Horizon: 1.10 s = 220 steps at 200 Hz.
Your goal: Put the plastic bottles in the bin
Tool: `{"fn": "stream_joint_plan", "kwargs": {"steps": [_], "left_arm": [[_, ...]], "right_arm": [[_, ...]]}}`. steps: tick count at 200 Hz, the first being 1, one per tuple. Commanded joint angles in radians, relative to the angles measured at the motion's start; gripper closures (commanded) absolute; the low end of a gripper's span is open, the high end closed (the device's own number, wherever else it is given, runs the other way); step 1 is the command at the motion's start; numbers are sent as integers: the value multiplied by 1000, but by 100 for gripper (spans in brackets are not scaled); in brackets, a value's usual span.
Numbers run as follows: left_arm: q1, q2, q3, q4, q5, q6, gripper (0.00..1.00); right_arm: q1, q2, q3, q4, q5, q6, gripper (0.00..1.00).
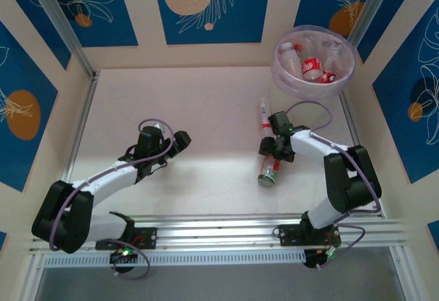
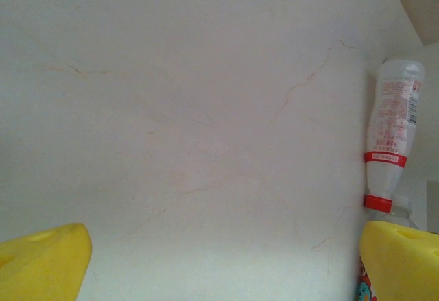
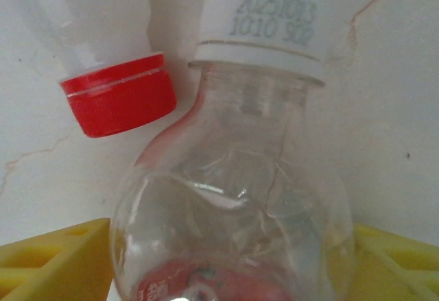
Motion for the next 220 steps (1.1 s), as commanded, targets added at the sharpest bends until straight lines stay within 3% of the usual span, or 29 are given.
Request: {"fn": "stream_joint_plan", "kwargs": {"steps": [1,79,121,151,175,220], "left_arm": [[7,-23,2,-12,-8,16,0],[8,-24,3,-9,-5,12,0],[7,-23,11,-12,-3,12,0],[6,-15,22,-12,0,14,0],[6,-9,23,-3,8,11,0],[6,-23,21,-13,10,10,0]], "right_arm": [[0,3,9,30,15,13,25],[18,-123,-4,-26,67,-10,43],[55,-255,38,-103,25,-64,45],[84,-378,152,-131,-102,-173,45],[71,-427,307,-153,-126,-263,45],[-58,-382,614,-74,-188,-388,46]]}}
